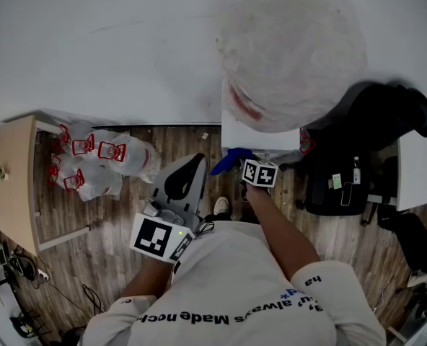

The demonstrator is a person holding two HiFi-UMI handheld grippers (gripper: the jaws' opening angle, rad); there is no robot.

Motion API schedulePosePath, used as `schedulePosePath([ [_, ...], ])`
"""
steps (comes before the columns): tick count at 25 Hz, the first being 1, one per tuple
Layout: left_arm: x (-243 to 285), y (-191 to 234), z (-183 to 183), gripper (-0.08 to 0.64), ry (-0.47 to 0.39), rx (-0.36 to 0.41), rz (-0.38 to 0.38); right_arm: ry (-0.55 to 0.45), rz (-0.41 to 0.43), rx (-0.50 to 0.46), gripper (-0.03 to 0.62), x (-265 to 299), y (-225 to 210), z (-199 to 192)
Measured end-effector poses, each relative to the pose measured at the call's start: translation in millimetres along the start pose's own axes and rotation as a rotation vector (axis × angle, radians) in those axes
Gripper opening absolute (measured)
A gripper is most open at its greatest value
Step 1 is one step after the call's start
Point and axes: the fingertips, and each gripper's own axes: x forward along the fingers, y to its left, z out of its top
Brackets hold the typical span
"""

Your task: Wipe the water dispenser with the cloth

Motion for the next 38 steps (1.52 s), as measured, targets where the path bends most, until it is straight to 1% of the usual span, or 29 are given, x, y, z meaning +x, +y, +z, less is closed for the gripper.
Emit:
schedulePosePath([
  [10,4.7,-13.3,0.3,0.02,-0.002,0.004,-0.008,-0.006,-0.01,0.014,0.081,-12.2,-19.7,4.7],
  [19,12.6,-26.1,0.5,0.02,-0.006,0.008,-0.017,-0.002,-0.029,0.035,0.081,-24.0,-45.8,7.9],
  [38,30.1,-57.3,2.5,0.02,-0.018,0.019,-0.022,0.012,-0.055,0.043,0.081,-52.2,-100.5,17.7],
])
